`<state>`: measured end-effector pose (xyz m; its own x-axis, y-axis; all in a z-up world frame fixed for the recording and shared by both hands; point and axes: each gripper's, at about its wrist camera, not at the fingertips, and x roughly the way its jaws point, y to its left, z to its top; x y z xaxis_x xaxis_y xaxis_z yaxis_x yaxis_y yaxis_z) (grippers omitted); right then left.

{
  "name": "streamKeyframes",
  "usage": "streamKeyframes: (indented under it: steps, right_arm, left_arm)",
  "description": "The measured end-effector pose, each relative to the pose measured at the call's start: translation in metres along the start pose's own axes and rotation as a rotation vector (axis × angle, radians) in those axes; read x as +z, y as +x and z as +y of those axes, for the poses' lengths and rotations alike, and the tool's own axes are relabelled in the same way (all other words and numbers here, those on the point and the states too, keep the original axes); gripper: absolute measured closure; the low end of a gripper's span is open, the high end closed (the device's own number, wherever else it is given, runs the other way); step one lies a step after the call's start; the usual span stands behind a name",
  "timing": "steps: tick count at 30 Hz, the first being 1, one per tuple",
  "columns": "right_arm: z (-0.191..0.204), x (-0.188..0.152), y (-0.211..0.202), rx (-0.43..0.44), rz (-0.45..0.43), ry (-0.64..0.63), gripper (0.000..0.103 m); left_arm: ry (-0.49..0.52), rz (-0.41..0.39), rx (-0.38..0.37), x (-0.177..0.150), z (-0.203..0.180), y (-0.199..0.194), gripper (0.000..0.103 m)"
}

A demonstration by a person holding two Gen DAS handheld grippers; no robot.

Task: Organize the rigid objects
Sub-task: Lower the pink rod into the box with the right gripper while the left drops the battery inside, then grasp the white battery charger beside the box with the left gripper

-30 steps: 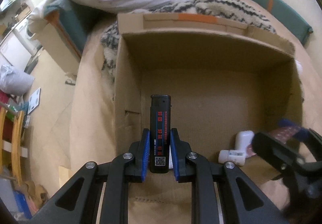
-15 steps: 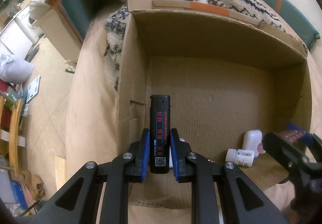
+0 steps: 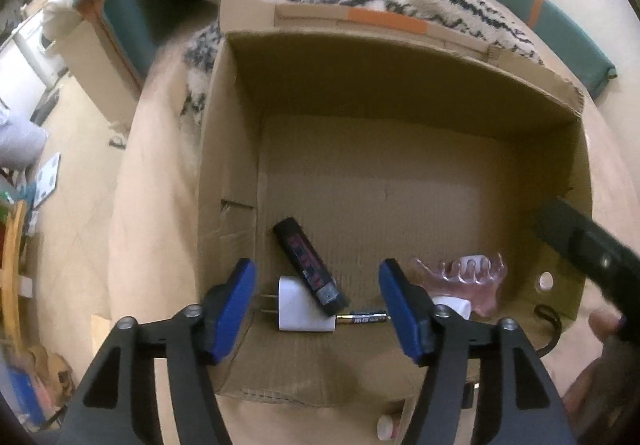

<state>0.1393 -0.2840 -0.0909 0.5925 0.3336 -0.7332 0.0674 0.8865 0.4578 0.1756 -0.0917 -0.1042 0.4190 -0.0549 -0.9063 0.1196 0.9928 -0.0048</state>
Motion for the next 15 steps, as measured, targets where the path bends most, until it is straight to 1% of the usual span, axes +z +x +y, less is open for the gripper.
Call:
streamKeyframes:
  steps: [3, 5, 9, 13, 15]
  right_arm:
    - [-0.002, 0.002, -0.001, 0.004, 0.005, 0.010, 0.000]
    - [-0.002, 0.003, -0.001, 0.021, 0.010, 0.019, 0.000]
    - [-0.001, 0.003, -0.006, 0.048, 0.003, 0.037, 0.000]
    - [0.000, -0.003, -0.018, 0.040, -0.017, 0.021, 0.000]
    - [0.000, -0.007, -0.026, 0.048, -0.028, 0.016, 0.000]
  left_arm:
    - [0.027, -0.014, 0.021, 0.000, -0.003, -0.003, 0.040]
    - [0.025, -0.016, 0.029, 0.001, -0.003, -0.006, 0.040]
    - [0.029, -0.047, 0.063, 0.002, -0.001, -0.016, 0.040]
    - [0.022, -0.042, 0.033, -0.003, 0.006, -0.032, 0.040]
    - [0.019, -0.041, 0.061, -0.005, 0.009, -0.043, 0.040]
